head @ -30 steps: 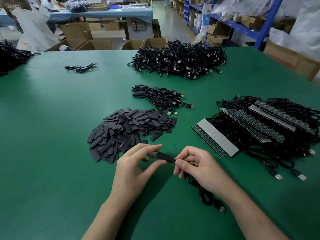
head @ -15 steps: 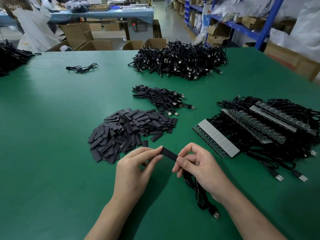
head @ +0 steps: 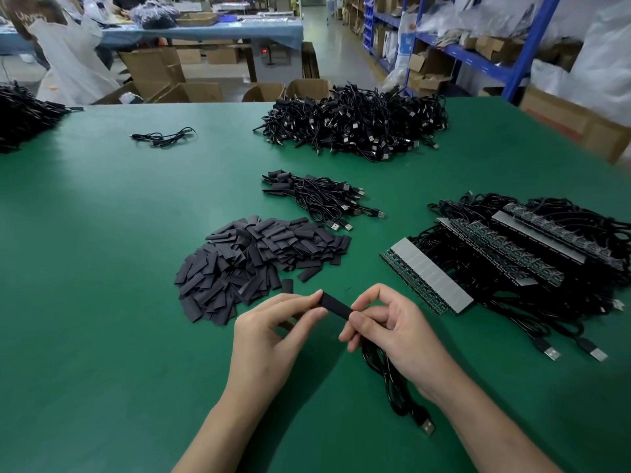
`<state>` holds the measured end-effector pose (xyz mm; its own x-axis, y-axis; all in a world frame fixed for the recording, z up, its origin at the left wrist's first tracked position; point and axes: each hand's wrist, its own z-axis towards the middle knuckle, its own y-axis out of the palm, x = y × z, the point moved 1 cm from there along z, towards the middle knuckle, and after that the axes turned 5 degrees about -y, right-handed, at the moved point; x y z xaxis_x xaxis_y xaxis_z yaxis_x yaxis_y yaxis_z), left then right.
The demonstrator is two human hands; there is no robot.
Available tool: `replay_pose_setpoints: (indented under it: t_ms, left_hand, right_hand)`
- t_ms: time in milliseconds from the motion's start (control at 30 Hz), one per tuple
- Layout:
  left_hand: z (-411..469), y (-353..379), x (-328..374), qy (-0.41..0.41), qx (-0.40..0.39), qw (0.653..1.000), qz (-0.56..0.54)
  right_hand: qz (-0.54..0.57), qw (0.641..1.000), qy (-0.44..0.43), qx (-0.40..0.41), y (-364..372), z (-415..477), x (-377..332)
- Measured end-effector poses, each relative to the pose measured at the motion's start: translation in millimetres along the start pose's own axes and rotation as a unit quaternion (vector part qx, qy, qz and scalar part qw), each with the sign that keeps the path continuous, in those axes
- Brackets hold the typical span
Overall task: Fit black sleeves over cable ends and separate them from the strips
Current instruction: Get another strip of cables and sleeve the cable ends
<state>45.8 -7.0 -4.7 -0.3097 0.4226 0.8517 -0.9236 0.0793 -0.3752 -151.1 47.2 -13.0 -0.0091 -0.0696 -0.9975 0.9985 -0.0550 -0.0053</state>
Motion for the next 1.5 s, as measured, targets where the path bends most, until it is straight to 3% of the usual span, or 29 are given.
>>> replay_pose_setpoints:
  t_ms: [200, 533, 733, 867, 1000, 1200, 1500]
  left_hand:
    - [4, -2, -4, -0.157, -0.033, 0.973, -0.166]
    - [5, -1, -6, -0.221, -0.069, 0.939, -0.256]
    - [11, -12, -8, -0.233, 0.006, 0.927, -0.292]
    - [13, -15, -14, -0.234, 0.05, 0.921, -0.306]
    - [14, -14, -15, -0.231, 0.056, 0.921, -0.307]
    - [16, -13, -19, -0.226, 0.061, 0.928, -0.29]
    - [13, -5, -19, -0.197, 0.009, 0.951, -0.238]
  right_hand:
    - [-0.014, 1.0, -0.019, -0.015, 6, -1, 1]
    - [-0.128, 0.991, -0.039, -0.001, 5, -3, 0]
    - [-0.319, 0.945, -0.065, 0.011, -6, -4, -7]
    - [-0.374, 0.926, -0.044, -0.012, -3, -3, -5]
    - [-0.358, 0.934, -0.021, 0.008, -2, -3, -2]
    - [-0.207, 0.977, 0.0, 0.045, 0, 10, -21]
    - [-0.345, 0.93, -0.044, 0.119, 5, 162, -86]
